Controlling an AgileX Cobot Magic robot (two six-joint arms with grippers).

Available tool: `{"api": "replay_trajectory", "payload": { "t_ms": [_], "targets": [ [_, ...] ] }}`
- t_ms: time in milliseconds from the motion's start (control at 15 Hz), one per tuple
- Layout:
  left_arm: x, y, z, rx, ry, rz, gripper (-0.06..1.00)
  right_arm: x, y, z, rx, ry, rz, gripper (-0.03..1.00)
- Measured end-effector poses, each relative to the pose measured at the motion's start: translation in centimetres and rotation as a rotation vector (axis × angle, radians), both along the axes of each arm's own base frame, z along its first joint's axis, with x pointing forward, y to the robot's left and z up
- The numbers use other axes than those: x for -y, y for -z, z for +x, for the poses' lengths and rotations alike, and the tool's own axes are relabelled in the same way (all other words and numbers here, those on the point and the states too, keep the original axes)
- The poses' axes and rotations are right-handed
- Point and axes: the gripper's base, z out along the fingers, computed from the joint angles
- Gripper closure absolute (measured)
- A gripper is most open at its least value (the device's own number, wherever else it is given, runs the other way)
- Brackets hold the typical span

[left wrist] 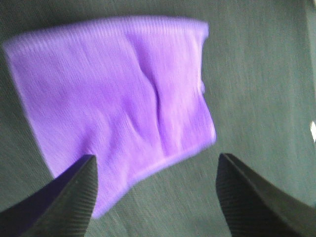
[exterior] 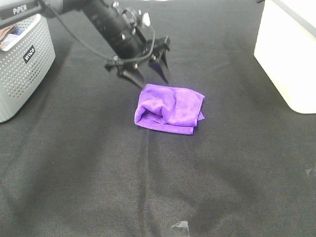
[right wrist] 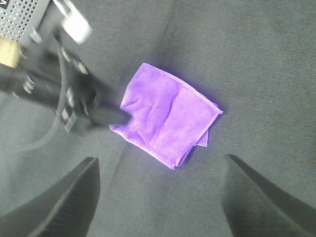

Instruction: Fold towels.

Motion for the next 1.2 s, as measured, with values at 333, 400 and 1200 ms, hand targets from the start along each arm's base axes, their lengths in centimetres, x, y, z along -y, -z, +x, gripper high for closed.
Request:
{"api": "replay_trajectory", "payload": {
  "t_ms": [333, 400, 1200],
  "targets": [
    [1.2, 5.2, -0.1, -0.12, 0.042, -0.103, 0.31, -0.1, 0.0, 0.0, -0.002, -0.002, 0.012, 0.31],
    [1.2, 5.9, -0.1, -0.132, 0.045, -0.101, 0.31, -0.1, 0.0, 0.0, -0.002, -0.002, 0.014, 0.31],
    [-0.1, 1.8, 0.0, -0.031, 0.008, 0.02, 0.31, -0.1, -0.1, 0.0, -0.002, -0.002, 0.017, 0.31]
  ]
}}
